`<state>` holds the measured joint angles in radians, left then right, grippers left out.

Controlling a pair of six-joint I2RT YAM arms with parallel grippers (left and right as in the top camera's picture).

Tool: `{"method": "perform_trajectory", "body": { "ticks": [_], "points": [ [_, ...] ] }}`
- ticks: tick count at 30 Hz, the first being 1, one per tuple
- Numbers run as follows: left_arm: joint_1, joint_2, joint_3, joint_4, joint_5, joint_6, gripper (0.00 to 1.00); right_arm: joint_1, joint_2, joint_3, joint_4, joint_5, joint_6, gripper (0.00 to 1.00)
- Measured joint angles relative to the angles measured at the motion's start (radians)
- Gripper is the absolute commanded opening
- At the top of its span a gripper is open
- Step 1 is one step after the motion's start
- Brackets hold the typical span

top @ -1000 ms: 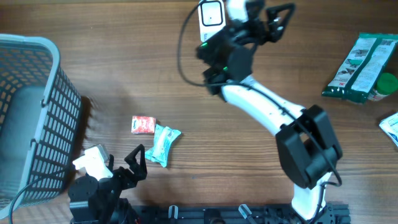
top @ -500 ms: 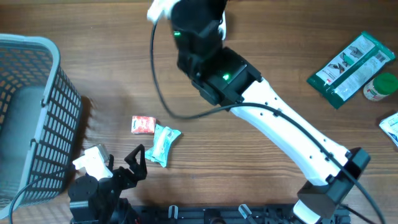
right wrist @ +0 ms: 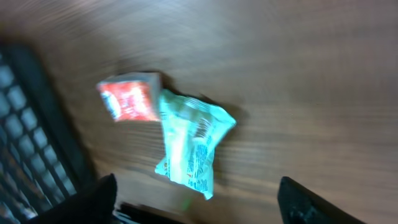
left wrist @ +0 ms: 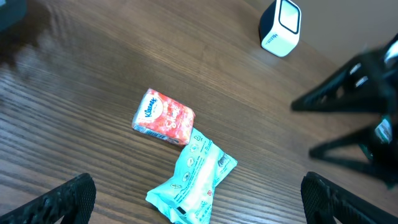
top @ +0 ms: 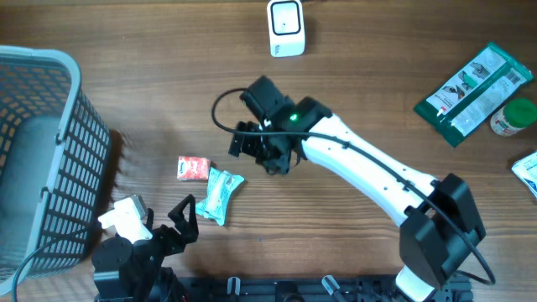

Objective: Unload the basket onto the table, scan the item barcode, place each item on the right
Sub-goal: 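Reach the right gripper to the mint-green pouch and grasp it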

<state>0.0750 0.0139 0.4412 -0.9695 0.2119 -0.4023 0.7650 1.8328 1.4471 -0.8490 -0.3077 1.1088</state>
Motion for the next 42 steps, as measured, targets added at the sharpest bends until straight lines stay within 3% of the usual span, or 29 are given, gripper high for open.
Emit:
{"method": "perform_trajectory", "body": {
  "ticks": [3, 5, 9, 14, 16, 19, 23, 25, 26, 27, 29, 30, 32, 35, 42],
  "points": [
    [0.0, 0.0, 0.0, 0.0, 0.0, 0.0, 1.0, 0.05, 0.0, -0.077, 0.081, -0.022, 0.209, 1.0],
    [0.0, 0.0, 0.0, 0.0, 0.0, 0.0, 1.0, 0.11, 0.001, -0.117, 0.208, -0.06, 0.288, 1.0],
    [0.0, 0.0, 0.0, 0.0, 0.0, 0.0, 1.0, 0.211, 0.032, -0.119, 0.276, -0.072, 0.41, 0.96],
    [0.0, 0.0, 0.0, 0.0, 0.0, 0.0, 1.0, 0.278, 0.154, -0.123, 0.38, -0.003, 0.447, 0.75],
    [0.0, 0.0, 0.0, 0.0, 0.0, 0.0, 1.0, 0.282, 0.164, -0.124, 0.369, 0.053, 0.441, 0.4],
    [0.0, 0.0, 0.0, 0.0, 0.0, 0.0, 1.0, 0.281, 0.165, -0.125, 0.372, 0.115, 0.418, 0.04],
    [0.0, 0.0, 0.0, 0.0, 0.0, 0.0, 1.0, 0.281, 0.165, -0.125, 0.417, 0.126, 0.355, 0.04],
    [0.0, 0.0, 0.0, 0.0, 0.0, 0.0, 1.0, 0.282, 0.165, -0.125, 0.415, 0.146, 0.243, 0.04],
    [0.0, 0.0, 0.0, 0.0, 0.0, 0.0, 1.0, 0.281, 0.165, -0.124, 0.404, 0.171, 0.116, 0.05],
    [0.0, 0.0, 0.0, 0.0, 0.0, 0.0, 1.0, 0.28, 0.164, -0.122, 0.382, 0.189, -0.027, 0.12],
    [0.0, 0.0, 0.0, 0.0, 0.0, 0.0, 1.0, 0.268, 0.159, -0.102, 0.246, 0.229, -0.432, 0.93],
    [0.0, 0.0, 0.0, 0.0, 0.0, 0.0, 1.0, 0.259, 0.157, -0.092, 0.186, 0.245, -0.532, 1.0],
    [0.0, 0.0, 0.0, 0.0, 0.0, 0.0, 1.0, 0.224, 0.151, -0.064, -0.013, 0.31, -0.712, 1.0],
    [0.0, 0.0, 0.0, 0.0, 0.0, 0.0, 1.0, 0.204, 0.134, -0.027, -0.175, 0.388, -0.739, 1.0],
    [0.0, 0.0, 0.0, 0.0, 0.0, 0.0, 1.0, 0.208, 0.074, -0.006, -0.114, 0.268, -0.689, 1.0]
  ]
}}
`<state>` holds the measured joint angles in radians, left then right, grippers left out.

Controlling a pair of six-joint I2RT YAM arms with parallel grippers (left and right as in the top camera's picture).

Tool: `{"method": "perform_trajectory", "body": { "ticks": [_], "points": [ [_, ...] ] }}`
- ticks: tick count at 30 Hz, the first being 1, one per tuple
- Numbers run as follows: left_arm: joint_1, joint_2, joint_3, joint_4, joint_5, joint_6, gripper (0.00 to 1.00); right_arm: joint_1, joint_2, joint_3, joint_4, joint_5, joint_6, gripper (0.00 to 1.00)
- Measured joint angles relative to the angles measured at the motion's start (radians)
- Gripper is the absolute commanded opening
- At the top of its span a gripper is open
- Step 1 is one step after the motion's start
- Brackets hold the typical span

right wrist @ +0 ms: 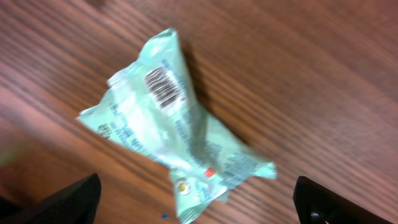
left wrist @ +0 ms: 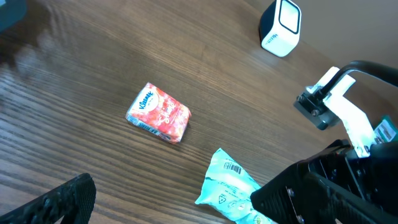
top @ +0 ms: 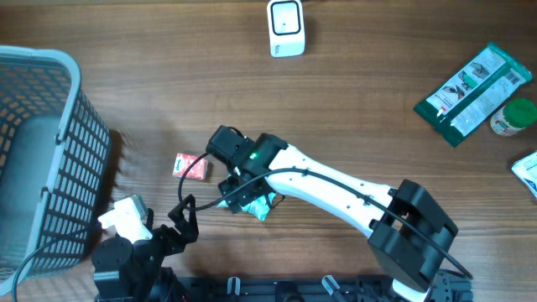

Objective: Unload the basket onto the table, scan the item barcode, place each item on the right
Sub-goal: 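Reach the right gripper to the mint-green pouch and grasp it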

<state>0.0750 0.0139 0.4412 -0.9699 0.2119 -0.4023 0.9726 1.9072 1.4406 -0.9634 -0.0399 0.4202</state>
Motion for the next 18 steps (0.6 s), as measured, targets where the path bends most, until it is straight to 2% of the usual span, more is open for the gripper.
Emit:
{"method": "perform_trajectory", "body": {
  "ticks": [1, 2, 4, 5, 7, 9, 12, 16, 18],
  "points": [
    [0.0, 0.0, 0.0, 0.0, 0.0, 0.0, 1.0, 0.002, 0.0, 0.0, -0.01, -0.013, 0.049, 1.0],
    [0.0, 0.0, 0.0, 0.0, 0.0, 0.0, 1.0, 0.003, 0.0, 0.001, -0.05, -0.027, 0.163, 1.0],
    [0.0, 0.0, 0.0, 0.0, 0.0, 0.0, 1.0, -0.003, 0.0, 0.002, -0.138, -0.047, 0.44, 1.0],
    [0.0, 0.0, 0.0, 0.0, 0.0, 0.0, 1.0, -0.013, 0.0, 0.002, -0.156, -0.057, 0.641, 1.0],
    [0.0, 0.0, 0.0, 0.0, 0.0, 0.0, 1.0, -0.035, 0.0, 0.002, -0.155, -0.097, 0.938, 1.0],
    [0.0, 0.0, 0.0, 0.0, 0.0, 0.0, 1.0, -0.042, 0.0, 0.002, -0.15, -0.124, 1.133, 1.0],
    [0.0, 0.0, 0.0, 0.0, 0.0, 0.0, 1.0, -0.042, -0.002, -0.024, -0.08, -0.175, 1.261, 1.0],
    [0.0, 0.0, 0.0, 0.0, 0.0, 0.0, 1.0, -0.042, -0.013, -0.221, 0.232, -0.251, 1.423, 1.0],
    [0.0, 0.0, 0.0, 0.0, 0.0, 0.0, 1.0, -0.042, -0.016, -0.267, 0.273, -0.248, 1.477, 0.9]
  ]
}}
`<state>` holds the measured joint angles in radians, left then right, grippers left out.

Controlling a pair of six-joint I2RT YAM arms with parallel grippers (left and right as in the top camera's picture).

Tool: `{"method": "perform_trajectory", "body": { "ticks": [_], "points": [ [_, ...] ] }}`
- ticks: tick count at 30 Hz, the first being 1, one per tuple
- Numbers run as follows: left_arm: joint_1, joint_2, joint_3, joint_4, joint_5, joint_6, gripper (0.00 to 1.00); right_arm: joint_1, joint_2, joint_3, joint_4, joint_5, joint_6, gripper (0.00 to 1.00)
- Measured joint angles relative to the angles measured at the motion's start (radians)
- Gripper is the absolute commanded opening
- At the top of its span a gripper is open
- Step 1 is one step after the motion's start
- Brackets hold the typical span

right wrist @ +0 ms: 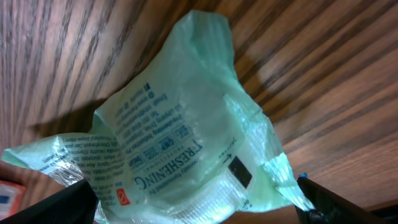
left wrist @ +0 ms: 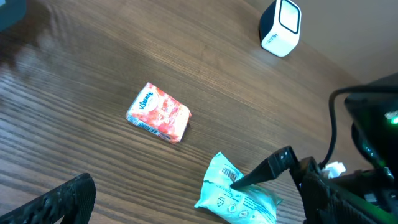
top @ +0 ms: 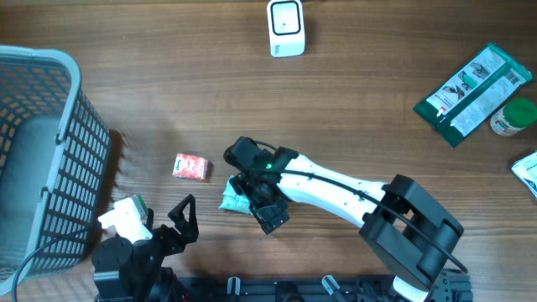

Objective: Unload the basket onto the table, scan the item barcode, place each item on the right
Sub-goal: 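Reach the right gripper to the mint-green pouch and grasp it, then lift the mint-green pouch toward the scanner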

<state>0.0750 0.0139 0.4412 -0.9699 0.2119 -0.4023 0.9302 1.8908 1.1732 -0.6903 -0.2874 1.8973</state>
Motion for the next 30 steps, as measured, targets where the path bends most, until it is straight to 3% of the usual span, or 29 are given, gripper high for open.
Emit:
{"method": "perform_trajectory", "body": {
  "ticks": [2, 6, 8, 9, 11, 12, 14, 18, 23, 28, 30],
  "points": [
    [0.0, 0.0, 0.0, 0.0, 0.0, 0.0, 1.0, 0.0, -0.013, -0.013, -0.002, 0.024, 0.026, 0.84],
    [0.0, 0.0, 0.0, 0.0, 0.0, 0.0, 1.0, 0.002, -0.018, -0.022, 0.005, 0.159, -0.073, 0.84],
    [0.0, 0.0, 0.0, 0.0, 0.0, 0.0, 1.0, -0.006, -0.018, -0.023, 0.027, 0.269, -0.295, 0.99],
    [0.0, 0.0, 0.0, 0.0, 0.0, 0.0, 1.0, -0.03, -0.018, -0.006, 0.041, 0.308, -0.559, 1.0],
    [0.0, 0.0, 0.0, 0.0, 0.0, 0.0, 1.0, -0.069, -0.024, 0.042, 0.01, 0.318, -0.859, 1.0],
    [0.0, 0.0, 0.0, 0.0, 0.0, 0.0, 1.0, -0.091, -0.045, 0.061, -0.009, 0.317, -0.97, 1.0],
    [0.0, 0.0, 0.0, 0.0, 0.0, 0.0, 1.0, -0.122, -0.1, 0.073, -0.052, 0.29, -1.047, 1.0],
    [0.0, 0.0, 0.0, 0.0, 0.0, 0.0, 1.0, -0.159, -0.245, 0.078, -0.088, 0.241, -1.046, 1.0],
    [0.0, 0.0, 0.0, 0.0, 0.0, 0.0, 1.0, -0.212, -0.25, -0.037, 0.02, 0.119, -0.98, 1.0],
    [0.0, 0.0, 0.0, -0.001, 0.0, 0.0, 1.0, -0.224, -0.247, -0.285, 0.401, 0.042, -0.871, 1.0],
    [0.0, 0.0, 0.0, 0.0, 0.0, 0.0, 1.0, -0.224, -0.247, -0.338, 0.475, 0.014, -0.831, 1.0]
  ]
}}
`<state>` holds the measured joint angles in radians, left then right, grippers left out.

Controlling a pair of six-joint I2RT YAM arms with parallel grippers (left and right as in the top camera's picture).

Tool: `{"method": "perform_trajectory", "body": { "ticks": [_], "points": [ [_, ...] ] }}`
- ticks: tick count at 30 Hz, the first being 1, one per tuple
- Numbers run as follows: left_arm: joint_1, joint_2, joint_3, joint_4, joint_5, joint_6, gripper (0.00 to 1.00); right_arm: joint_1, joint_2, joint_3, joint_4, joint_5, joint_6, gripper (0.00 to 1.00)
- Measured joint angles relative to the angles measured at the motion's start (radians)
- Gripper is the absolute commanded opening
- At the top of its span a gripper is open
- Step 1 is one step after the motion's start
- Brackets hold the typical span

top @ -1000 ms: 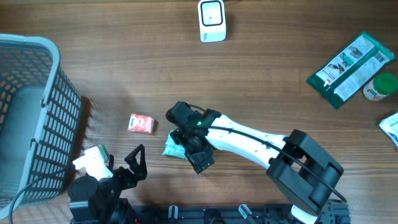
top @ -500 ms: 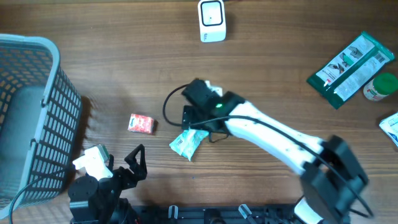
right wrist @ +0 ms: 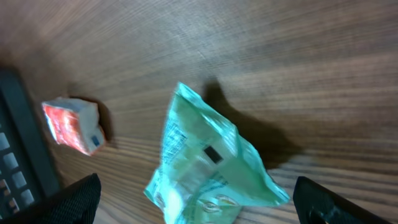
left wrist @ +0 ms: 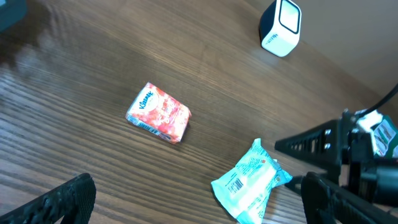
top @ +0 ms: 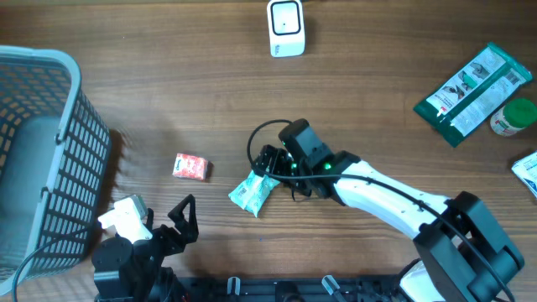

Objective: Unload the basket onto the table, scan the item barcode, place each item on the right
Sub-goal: 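Lift the mint-green pouch toward the scanner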

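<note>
A mint green packet lies on the wooden table, its barcode showing face up in the left wrist view. My right gripper hovers just right of and behind the packet, open; the packet lies ahead of its wide-apart fingers, not gripped. The white scanner stands at the far edge, also seen as the scanner. My left gripper rests open near the front edge with nothing in it.
A red Kleenex pack lies left of the packet. A grey basket fills the left side. At the far right lie a long green packet, a green-lidded jar and a white pouch.
My right gripper was down over the packet and now stands back to the right of it, open. The packet lies slightly further right and has turned. The left arm has not moved.
The packet first lay touching the Kleenex pack, with my right gripper above and behind it. Then the gripper was low over the packet, which lay apart from the pack, further right. It stayed on the packet, and now stands off it with the packet lying free.
</note>
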<state>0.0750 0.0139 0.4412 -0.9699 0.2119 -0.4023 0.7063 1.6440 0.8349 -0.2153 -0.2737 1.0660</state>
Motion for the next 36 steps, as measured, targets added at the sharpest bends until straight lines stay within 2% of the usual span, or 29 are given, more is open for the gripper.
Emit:
{"method": "perform_trajectory", "body": {
  "ticks": [5, 14, 15, 17, 18, 20, 22, 26, 28, 30, 33, 36],
  "points": [
    [0.0, 0.0, 0.0, 0.0, 0.0, 0.0, 1.0, 0.0, -0.01, -0.093, 0.093, -0.005, 0.086, 1.0],
    [0.0, 0.0, 0.0, 0.0, 0.0, 0.0, 1.0, 0.011, -0.013, -0.106, 0.121, 0.0, 0.101, 0.99],
    [0.0, 0.0, 0.0, 0.0, 0.0, 0.0, 1.0, 0.024, 0.003, -0.103, 0.143, 0.0, 0.101, 0.91],
    [0.0, 0.0, 0.0, 0.001, 0.0, 0.0, 1.0, 0.035, 0.06, -0.084, 0.216, -0.031, 0.112, 0.55],
    [0.0, 0.0, 0.0, -0.001, 0.0, 0.0, 1.0, 0.035, 0.085, -0.077, 0.234, -0.045, 0.115, 0.49],
    [0.0, 0.0, 0.0, -0.002, 0.0, 0.0, 1.0, 0.034, 0.109, -0.072, 0.216, -0.06, 0.14, 0.47],
    [0.0, 0.0, 0.0, 0.0, 0.0, 0.0, 1.0, 0.034, 0.109, -0.064, 0.182, -0.059, 0.188, 0.4],
    [0.0, 0.0, 0.0, 0.0, 0.0, 0.0, 1.0, 0.034, 0.108, -0.064, 0.16, -0.055, 0.244, 0.13],
    [0.0, 0.0, 0.0, 0.0, 0.0, 0.0, 1.0, 0.025, 0.071, -0.076, 0.128, -0.066, 0.22, 0.04],
    [0.0, 0.0, 0.0, 0.0, 0.0, 0.0, 1.0, -0.015, -0.003, -0.114, 0.084, -0.109, 0.159, 0.04],
    [0.0, 0.0, 0.0, 0.0, 0.0, 0.0, 1.0, -0.178, -0.222, -0.144, 0.07, -0.264, 0.074, 0.04],
    [0.0, 0.0, 0.0, 0.0, 0.0, 0.0, 1.0, -0.374, -0.412, -0.144, 0.075, -0.536, 0.066, 0.04]
  ]
}}
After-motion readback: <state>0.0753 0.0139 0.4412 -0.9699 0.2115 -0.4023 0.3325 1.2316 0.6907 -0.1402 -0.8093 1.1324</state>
